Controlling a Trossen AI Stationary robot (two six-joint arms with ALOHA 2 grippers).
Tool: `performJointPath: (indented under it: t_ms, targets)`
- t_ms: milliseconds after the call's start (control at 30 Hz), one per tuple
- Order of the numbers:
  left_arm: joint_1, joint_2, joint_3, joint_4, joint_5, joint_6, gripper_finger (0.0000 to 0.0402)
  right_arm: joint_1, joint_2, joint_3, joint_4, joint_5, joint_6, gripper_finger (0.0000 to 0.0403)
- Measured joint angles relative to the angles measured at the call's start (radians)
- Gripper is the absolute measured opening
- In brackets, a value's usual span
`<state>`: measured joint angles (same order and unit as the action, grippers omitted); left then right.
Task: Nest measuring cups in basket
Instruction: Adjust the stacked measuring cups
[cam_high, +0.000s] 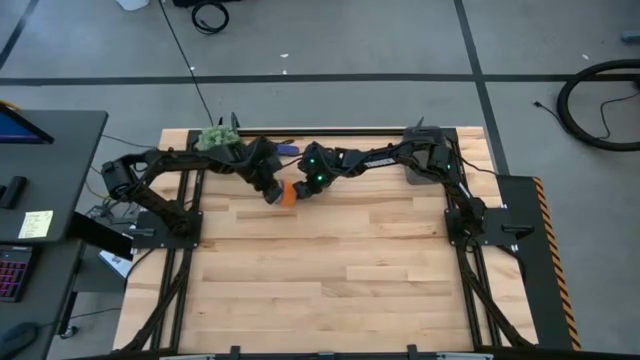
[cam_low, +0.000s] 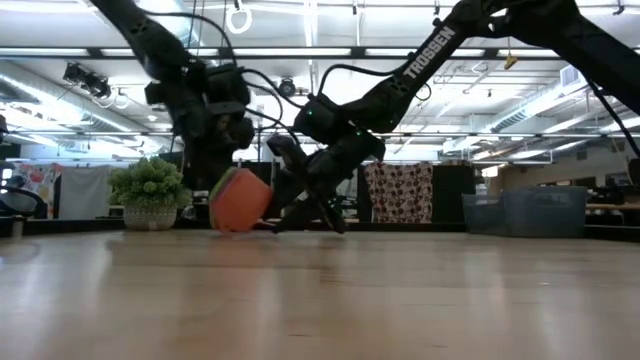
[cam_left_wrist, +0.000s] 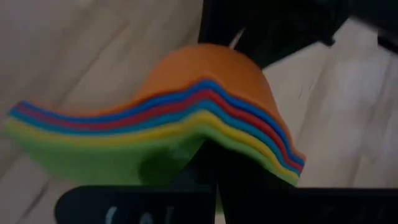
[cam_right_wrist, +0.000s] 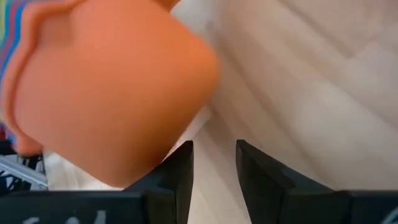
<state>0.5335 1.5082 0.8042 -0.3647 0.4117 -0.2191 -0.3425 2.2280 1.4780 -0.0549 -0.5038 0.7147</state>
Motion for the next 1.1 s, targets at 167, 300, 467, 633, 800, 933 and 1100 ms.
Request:
performJointPath:
  t_ms: [167,300,467,633,800,933,1100]
  targets:
    - [0.001,0.000,0.090,-0.105,-0.033,0.032,0.0007,0.002,0.000,0.000,0.021,-0.009,-0.003,0.0125]
    - [-0.006,0.000,0.099,-0.114,-0.034,0.029,0.0007,0.002,0.000,0.000,0.019,-0.010,-0.011,0.0125]
    - [-0.038,0.042,0.101,-0.124,-0.021,0.007,0.0007,0.001,0.001,0.000,0.015,-0.005,-0.019,0.0125]
    - [-0.062,0.101,0.100,-0.118,0.023,-0.013,0.0007,-0.001,0.002,-0.001,0.012,0.010,-0.024,0.0125]
    - [-0.065,0.108,0.100,-0.090,0.029,-0.025,0.0007,-0.001,0.002,-0.001,0.000,0.004,-0.029,0.0125]
    - [-0.065,0.108,0.111,-0.100,0.027,-0.024,0.0007,-0.003,0.002,-0.001,-0.011,-0.006,-0.043,0.0125]
    - [-0.064,0.109,0.114,-0.099,0.016,-0.024,0.0007,-0.018,0.001,0.001,-0.031,-0.021,-0.110,0.0125]
